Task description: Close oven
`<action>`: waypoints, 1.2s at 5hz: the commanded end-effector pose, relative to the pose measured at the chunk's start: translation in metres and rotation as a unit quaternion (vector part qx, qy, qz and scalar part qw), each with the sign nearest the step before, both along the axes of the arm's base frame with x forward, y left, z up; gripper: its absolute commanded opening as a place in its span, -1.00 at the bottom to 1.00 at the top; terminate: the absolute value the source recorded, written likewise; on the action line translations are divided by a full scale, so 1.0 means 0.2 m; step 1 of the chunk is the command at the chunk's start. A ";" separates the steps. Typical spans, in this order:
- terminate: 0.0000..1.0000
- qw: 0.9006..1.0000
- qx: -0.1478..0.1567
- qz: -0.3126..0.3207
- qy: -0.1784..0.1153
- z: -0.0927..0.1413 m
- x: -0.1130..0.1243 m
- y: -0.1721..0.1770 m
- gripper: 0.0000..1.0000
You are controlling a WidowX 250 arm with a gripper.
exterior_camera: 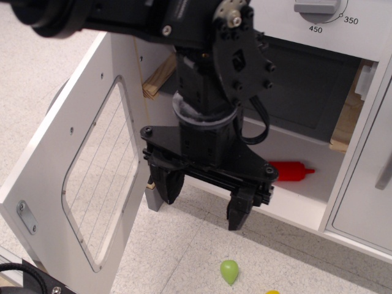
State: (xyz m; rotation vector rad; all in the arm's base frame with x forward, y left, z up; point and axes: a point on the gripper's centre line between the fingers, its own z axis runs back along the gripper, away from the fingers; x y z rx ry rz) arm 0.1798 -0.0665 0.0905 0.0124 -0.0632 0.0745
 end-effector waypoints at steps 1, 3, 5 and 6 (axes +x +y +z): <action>-1.00 1.000 0.000 0.000 0.000 0.00 0.00 0.00 1.00; -1.00 0.999 0.009 0.036 -0.032 0.26 0.05 0.34 1.00; -1.00 0.997 0.018 0.054 -0.044 0.34 0.05 0.72 1.00; -1.00 0.996 0.026 0.072 -0.039 0.30 0.05 0.87 1.00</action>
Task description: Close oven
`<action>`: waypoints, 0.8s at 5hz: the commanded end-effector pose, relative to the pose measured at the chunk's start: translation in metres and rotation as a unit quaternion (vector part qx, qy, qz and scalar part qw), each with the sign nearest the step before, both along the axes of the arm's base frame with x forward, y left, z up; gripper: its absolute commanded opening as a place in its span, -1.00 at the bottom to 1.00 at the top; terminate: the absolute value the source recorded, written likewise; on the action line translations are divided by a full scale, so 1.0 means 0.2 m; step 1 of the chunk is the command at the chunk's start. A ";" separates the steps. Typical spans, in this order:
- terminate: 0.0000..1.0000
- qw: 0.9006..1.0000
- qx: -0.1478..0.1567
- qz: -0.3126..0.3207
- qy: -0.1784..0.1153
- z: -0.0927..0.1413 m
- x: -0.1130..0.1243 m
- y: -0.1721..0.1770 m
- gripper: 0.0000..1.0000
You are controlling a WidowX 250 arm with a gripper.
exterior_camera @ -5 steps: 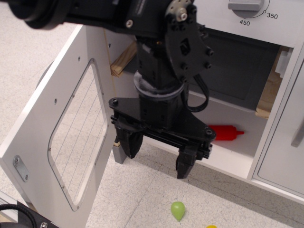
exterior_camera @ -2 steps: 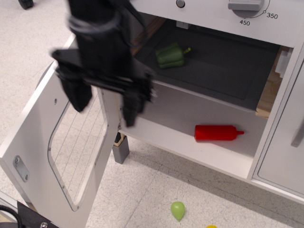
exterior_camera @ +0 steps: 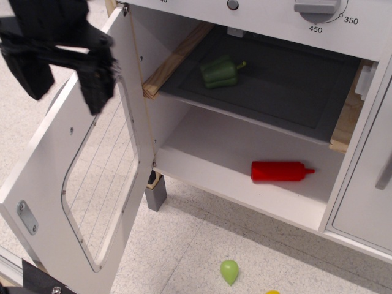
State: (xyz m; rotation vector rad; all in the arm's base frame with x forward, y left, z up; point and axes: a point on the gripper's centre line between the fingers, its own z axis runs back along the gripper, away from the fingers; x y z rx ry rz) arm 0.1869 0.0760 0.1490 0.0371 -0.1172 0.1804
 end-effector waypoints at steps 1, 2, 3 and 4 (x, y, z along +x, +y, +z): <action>-1.00 0.999 0.031 0.013 -0.008 -0.06 -0.02 0.19 1.00; -1.00 1.000 0.011 0.021 0.001 -0.14 -0.05 0.17 1.00; -1.00 1.000 -0.001 0.024 0.006 -0.20 -0.07 0.11 1.00; -1.00 0.999 0.003 0.034 0.007 -0.24 -0.06 0.06 1.00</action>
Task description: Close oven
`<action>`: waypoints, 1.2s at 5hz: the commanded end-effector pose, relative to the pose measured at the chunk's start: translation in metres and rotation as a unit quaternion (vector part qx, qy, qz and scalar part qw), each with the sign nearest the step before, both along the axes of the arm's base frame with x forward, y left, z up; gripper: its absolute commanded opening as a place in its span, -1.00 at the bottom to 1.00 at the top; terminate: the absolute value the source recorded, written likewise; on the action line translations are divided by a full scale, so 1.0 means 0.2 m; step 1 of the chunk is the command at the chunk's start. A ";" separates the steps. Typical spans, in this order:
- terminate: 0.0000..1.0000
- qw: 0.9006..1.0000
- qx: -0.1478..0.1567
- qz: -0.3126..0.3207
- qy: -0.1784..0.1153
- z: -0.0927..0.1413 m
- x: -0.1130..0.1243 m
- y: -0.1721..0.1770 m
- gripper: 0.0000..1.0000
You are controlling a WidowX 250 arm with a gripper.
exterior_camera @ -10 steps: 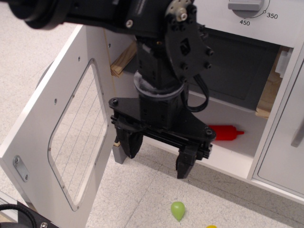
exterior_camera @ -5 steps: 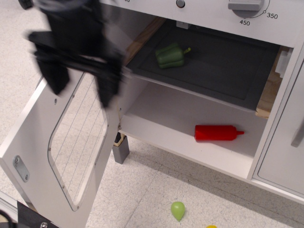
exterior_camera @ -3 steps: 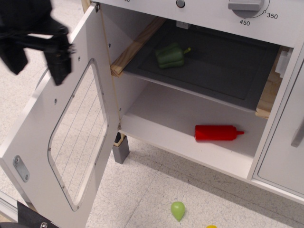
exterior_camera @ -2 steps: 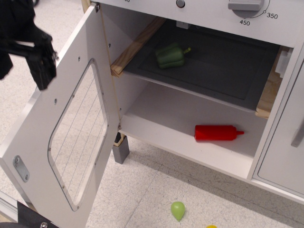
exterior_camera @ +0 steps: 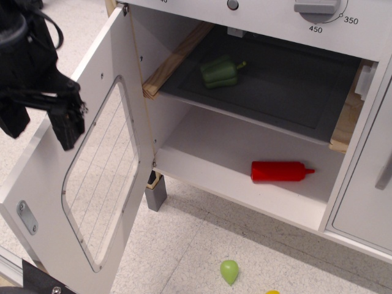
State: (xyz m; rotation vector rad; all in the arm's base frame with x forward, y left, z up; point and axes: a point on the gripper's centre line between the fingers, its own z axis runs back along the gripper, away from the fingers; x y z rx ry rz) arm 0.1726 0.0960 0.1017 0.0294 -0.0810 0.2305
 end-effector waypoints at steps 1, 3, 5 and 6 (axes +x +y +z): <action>-1.00 1.000 0.011 0.010 -0.011 -0.02 0.02 -0.15 1.00; -1.00 0.999 -0.003 0.022 -0.046 0.04 0.11 -0.40 1.00; -1.00 0.997 -0.015 0.043 -0.058 0.05 0.27 -0.69 1.00; -1.00 0.996 -0.013 0.064 -0.055 0.03 0.39 -0.79 1.00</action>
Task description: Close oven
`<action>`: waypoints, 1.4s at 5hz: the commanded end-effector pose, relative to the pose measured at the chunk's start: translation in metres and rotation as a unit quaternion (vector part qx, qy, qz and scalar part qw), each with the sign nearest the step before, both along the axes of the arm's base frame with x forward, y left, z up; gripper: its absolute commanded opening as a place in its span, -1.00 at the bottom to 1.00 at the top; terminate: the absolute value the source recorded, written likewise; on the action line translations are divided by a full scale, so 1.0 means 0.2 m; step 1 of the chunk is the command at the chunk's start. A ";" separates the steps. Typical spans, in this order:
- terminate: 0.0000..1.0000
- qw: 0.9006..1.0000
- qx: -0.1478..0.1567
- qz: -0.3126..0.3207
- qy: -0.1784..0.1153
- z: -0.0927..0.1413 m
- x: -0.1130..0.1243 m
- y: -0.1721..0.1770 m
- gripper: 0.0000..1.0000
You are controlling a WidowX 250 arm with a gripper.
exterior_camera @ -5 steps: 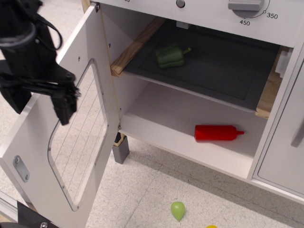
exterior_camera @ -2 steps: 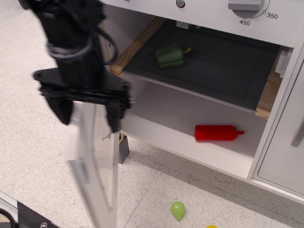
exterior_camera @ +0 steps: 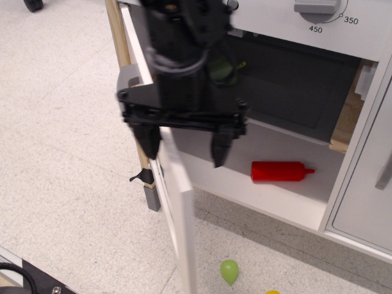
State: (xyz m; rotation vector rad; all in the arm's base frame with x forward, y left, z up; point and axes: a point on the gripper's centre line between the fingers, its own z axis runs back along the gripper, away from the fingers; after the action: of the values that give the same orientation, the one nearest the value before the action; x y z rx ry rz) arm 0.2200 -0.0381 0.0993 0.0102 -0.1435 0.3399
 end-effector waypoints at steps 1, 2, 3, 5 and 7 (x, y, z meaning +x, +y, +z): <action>-1.00 0.999 -0.019 0.023 -0.032 0.08 0.25 -0.19 1.00; -1.00 0.998 -0.036 0.024 -0.049 0.14 0.31 -0.23 1.00; -1.00 0.996 -0.062 0.006 -0.058 0.22 0.27 -0.21 1.00; -1.00 0.996 -0.041 -0.081 -0.023 0.16 -0.11 0.03 1.00; -1.00 0.989 0.006 -0.145 -0.011 -0.09 -0.16 0.12 1.00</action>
State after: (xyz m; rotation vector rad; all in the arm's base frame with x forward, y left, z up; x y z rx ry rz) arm 0.1821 -0.0210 0.0668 -0.0042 -0.1360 0.0437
